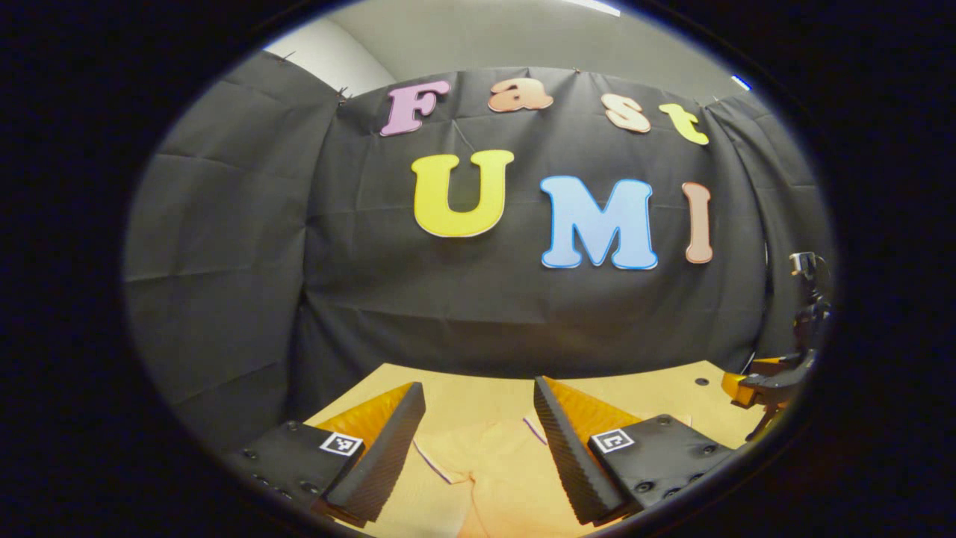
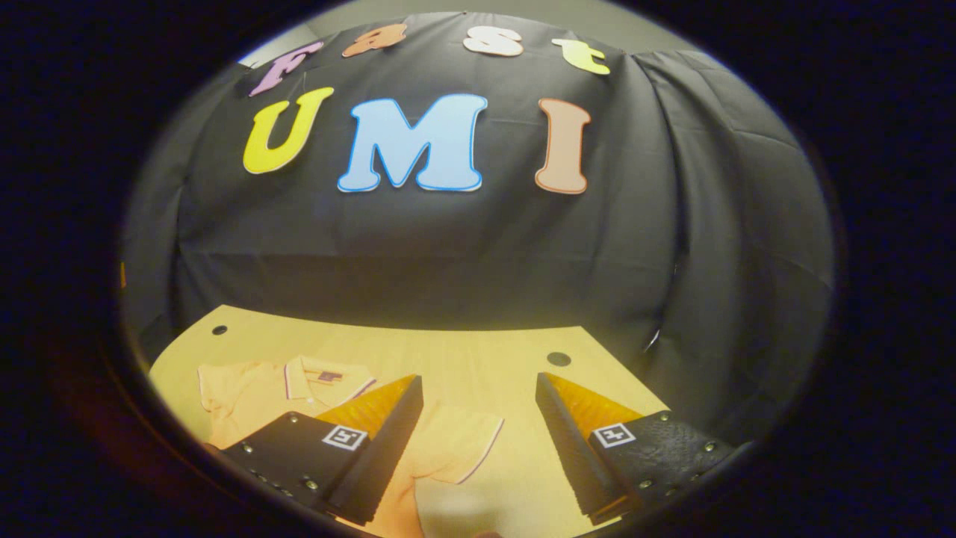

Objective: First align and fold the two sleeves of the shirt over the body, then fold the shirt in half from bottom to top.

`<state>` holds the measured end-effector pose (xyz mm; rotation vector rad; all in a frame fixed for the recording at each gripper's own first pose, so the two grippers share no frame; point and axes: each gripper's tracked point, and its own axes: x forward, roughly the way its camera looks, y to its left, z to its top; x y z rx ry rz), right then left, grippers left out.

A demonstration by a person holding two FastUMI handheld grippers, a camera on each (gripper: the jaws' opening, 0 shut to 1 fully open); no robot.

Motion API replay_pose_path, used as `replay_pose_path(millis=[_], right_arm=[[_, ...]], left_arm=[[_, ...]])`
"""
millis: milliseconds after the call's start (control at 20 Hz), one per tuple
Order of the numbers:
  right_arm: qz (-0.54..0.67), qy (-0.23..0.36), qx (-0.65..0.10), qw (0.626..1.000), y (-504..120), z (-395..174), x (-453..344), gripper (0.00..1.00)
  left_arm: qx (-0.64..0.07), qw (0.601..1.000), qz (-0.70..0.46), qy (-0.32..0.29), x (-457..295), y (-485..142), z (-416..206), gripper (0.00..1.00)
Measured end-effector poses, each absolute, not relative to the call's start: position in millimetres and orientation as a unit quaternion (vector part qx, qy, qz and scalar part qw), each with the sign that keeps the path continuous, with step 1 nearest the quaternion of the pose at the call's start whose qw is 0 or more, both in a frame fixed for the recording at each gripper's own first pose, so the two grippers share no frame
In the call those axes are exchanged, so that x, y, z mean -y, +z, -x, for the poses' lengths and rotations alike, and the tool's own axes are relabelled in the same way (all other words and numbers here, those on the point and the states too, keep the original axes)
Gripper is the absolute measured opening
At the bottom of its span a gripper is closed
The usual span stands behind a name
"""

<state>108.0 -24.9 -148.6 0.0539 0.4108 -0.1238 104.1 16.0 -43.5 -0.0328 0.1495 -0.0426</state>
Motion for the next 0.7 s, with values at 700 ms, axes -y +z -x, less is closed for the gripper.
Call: replay_pose_path(millis=[700], right_arm=[[-0.085,-0.059,-0.380,0.919,-295,-151,28,0.94]], left_arm=[[-0.084,0.996,0.014,-0.010,-15,-53,-96,0.94]])
